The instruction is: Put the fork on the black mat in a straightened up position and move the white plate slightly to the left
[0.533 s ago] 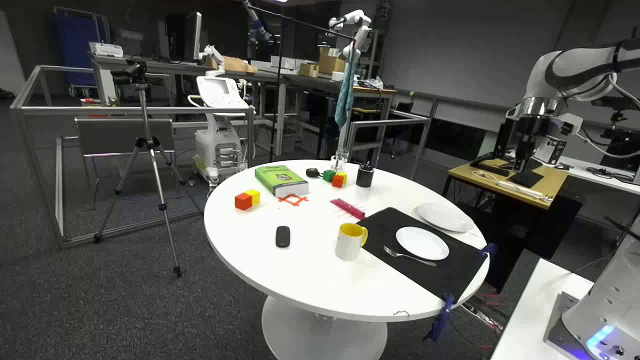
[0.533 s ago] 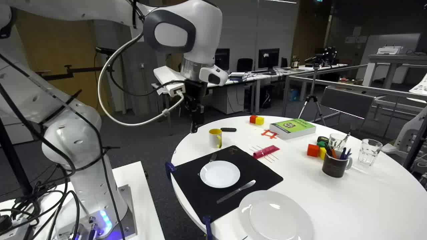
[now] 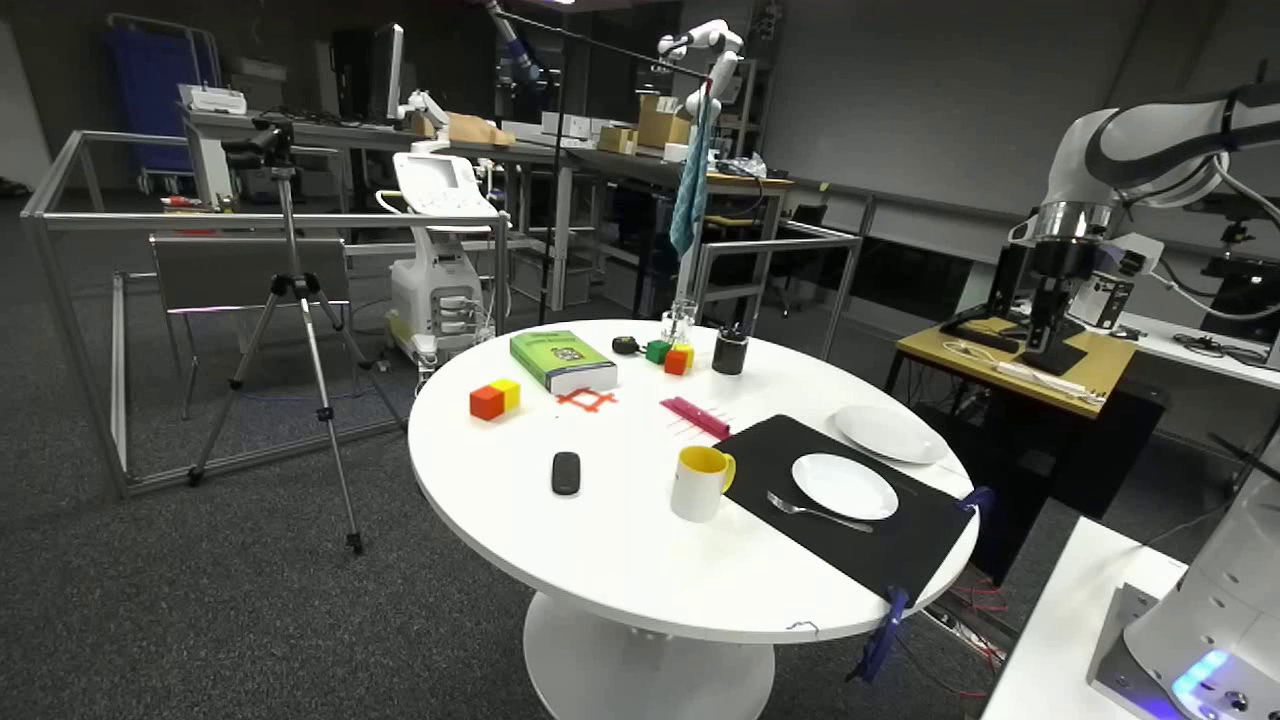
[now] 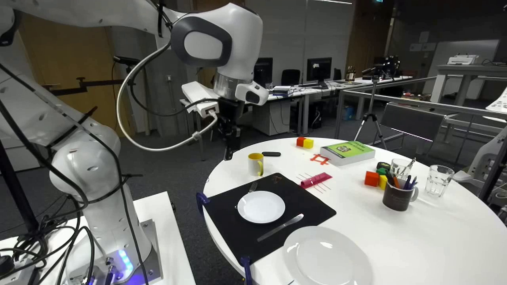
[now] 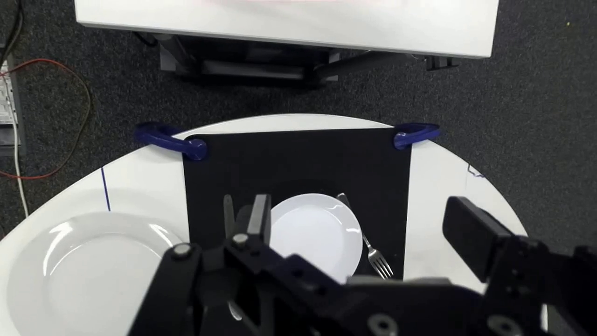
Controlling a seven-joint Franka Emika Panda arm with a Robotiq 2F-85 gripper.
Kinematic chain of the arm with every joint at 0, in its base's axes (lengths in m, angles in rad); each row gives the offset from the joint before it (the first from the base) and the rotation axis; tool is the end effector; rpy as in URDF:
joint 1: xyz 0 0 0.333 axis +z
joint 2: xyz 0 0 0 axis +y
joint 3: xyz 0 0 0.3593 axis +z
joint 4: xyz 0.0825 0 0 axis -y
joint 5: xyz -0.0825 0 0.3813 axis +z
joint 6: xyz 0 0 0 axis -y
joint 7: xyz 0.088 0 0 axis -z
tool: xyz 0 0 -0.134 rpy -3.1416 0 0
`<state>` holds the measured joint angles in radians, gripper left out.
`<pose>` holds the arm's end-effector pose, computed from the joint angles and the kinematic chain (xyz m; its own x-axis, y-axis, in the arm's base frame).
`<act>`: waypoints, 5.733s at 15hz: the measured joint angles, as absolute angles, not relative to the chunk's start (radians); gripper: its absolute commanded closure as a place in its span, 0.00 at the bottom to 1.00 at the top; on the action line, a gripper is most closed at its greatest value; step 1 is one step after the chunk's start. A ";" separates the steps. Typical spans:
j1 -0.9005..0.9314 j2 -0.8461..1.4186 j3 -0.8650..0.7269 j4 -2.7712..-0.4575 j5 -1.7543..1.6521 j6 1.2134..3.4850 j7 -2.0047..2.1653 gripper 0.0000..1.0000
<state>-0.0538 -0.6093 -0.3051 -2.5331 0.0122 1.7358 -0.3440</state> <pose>0.2917 -0.1147 0.4638 0.9889 0.0682 -0.1319 0.0346 -0.9697 -0.2417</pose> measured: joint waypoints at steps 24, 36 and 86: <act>-0.055 -0.610 -0.280 -2.713 0.021 1.706 -0.466 0.00; 0.061 -0.593 -0.230 -2.789 0.033 1.883 -0.663 0.00; 0.103 -0.317 0.474 -2.779 -0.729 2.456 1.172 0.00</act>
